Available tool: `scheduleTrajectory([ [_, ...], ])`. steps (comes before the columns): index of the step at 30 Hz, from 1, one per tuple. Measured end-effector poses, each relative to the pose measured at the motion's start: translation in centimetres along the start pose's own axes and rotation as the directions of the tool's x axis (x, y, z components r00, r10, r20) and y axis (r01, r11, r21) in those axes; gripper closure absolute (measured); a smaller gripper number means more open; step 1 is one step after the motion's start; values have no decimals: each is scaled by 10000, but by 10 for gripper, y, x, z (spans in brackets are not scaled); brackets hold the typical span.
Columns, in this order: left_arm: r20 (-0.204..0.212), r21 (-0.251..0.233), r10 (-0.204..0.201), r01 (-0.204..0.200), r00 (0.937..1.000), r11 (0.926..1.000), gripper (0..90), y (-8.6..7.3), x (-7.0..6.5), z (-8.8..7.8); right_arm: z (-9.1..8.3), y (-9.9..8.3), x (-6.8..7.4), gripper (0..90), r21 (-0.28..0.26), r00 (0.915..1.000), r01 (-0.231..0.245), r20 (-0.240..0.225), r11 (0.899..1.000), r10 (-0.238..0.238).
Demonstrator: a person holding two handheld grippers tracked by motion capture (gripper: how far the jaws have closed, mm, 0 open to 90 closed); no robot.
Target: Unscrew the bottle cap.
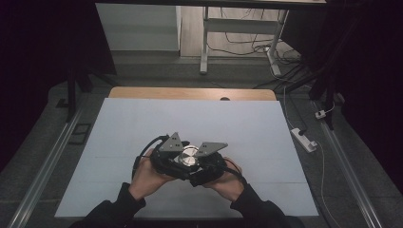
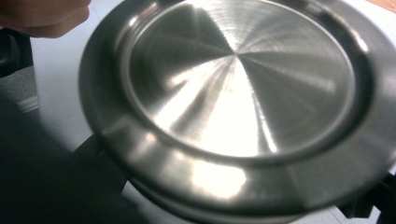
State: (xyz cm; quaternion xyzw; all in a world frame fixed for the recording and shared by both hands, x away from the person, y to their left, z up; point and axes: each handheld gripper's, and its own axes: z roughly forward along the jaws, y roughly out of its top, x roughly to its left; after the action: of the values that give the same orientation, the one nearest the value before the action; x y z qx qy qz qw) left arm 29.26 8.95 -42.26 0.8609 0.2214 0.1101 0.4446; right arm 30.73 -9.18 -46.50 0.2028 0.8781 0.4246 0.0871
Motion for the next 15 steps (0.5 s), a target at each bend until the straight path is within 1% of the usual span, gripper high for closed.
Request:
scheduleTrajectory([
  [1, 122, -165, 30, -28, 9999, 9999, 55, 0, 2, -4, 0, 0, 0, 150, -10, 10000, 28, -42, 10000, -28],
  [2, 228, -263, 149, -143, 9996, 9996, 38, 0, 5, -9, 0, 0, 0, 149, -8, 9999, 74, -122, 10000, -74],
  [3, 405, -263, 240, -230, 9989, 9994, 19, 0, 8, -13, -1, 0, 0, 149, -17, 9997, 126, -188, 9999, -126],
  [5, 843, -114, 582, -575, 9947, 9983, 7, -1, 13, -19, -1, 0, 0, 149, -34, 9989, 272, -383, 9996, -273],
  [6, 1114, -71, 753, -749, 9909, 9972, 0, -2, 16, -21, -1, 0, 1, 150, -33, 9981, 349, -506, 9994, -351],
  [7, 1629, -114, 864, -857, 9829, 9963, 1, -4, 18, -22, -2, 0, 1, 149, -48, 9967, 478, -660, 9988, -480],
  [8, 2030, -173, 984, -969, 9742, 9951, 5, -6, 21, -23, -2, 1, 2, 149, -58, 9953, 541, -804, 9985, -544],
  [9, 2030, -173, 984, -969, 9742, 9951, 10, -6, 21, -23, -2, 1, 2, 149, -58, 9953, 541, -804, 9985, -544],
  [10, 2534, -279, 1166, -1132, 9603, 9932, 20, -9, 24, -23, -2, 1, 4, 150, -70, 9909, 730, -1133, 9973, -733],
  [11, 2740, -353, 1311, -1263, 9527, 9914, 35, -10, 24, -22, -2, 2, 6, 150, -71, 9886, 793, -1282, 9968, -796],
  [12, 2792, -379, 1436, -1385, 9494, 9896, 42, -11, 24, -21, -2, 2, 7, 149, -92, 9858, 914, -1406, 9958, -918],
  [13, 2905, -299, 1539, -1518, 9444, 9880, 49, -11, 24, -19, -2, 2, 9, 150, -86, 9831, 1015, -1520, 9948, -1016],
  [14, 3091, -277, 1635, -1630, 9369, 9862, 66, -12, 23, -17, -2, 2, 10, 150, -71, 9788, 1267, -1616, 9919, -1262],
  [15, 3139, -219, 1807, -1832, 9321, 9828, 95, -13, 21, -16, -2, 3, 12, 150, -84, 9768, 1344, -1672, 9909, -1339],
])
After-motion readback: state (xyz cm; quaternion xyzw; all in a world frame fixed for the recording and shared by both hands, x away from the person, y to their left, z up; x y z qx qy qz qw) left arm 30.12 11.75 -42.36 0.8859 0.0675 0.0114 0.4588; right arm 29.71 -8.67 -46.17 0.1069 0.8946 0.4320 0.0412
